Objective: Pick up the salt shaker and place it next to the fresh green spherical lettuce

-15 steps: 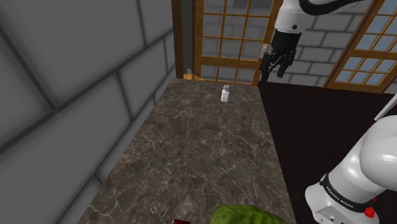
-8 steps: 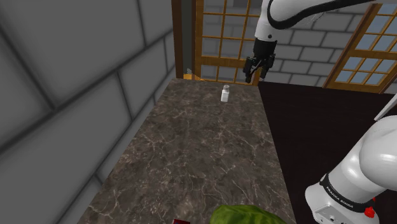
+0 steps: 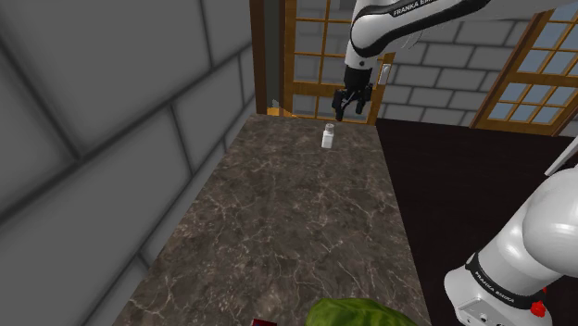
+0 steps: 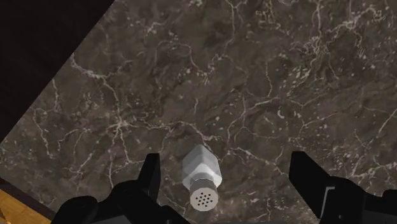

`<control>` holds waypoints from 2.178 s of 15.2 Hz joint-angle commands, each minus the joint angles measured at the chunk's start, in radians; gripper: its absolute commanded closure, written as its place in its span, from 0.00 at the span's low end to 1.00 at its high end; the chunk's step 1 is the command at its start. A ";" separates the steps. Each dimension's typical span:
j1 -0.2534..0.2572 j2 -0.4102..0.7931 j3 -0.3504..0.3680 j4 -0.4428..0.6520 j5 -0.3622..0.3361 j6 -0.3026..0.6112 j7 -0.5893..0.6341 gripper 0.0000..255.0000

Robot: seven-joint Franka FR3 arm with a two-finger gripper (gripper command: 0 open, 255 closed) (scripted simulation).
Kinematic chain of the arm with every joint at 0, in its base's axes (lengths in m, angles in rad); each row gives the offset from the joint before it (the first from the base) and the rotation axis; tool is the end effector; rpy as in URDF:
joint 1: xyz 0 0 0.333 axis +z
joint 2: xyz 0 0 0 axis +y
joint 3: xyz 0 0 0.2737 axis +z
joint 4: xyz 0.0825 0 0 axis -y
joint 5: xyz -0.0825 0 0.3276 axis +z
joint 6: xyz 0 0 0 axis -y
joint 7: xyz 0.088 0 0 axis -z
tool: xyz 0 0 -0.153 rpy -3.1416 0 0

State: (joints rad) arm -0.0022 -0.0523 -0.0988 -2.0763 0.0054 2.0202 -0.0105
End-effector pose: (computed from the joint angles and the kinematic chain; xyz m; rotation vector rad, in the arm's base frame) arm 0.4837 -0.0487 0.3879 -3.1280 0.1451 0.0055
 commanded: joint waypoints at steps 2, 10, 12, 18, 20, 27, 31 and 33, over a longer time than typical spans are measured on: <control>-0.002 0.112 -0.004 0.081 0.009 0.032 -0.019 0.00; -0.013 0.276 -0.006 0.185 0.025 0.094 -0.048 0.00; -0.013 0.287 -0.005 0.172 0.026 0.118 -0.049 0.00; -0.013 0.297 -0.005 0.162 0.028 0.137 -0.050 0.00; -0.013 0.297 -0.005 0.162 0.028 0.137 -0.050 0.00; -0.013 0.297 -0.005 0.162 0.028 0.137 -0.050 1.00; -0.013 0.297 -0.005 0.162 0.028 0.137 -0.050 1.00; -0.013 0.285 -0.005 0.174 0.026 0.113 -0.049 1.00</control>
State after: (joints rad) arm -0.0153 0.2363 -0.1038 -1.9087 0.0318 2.1437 -0.0600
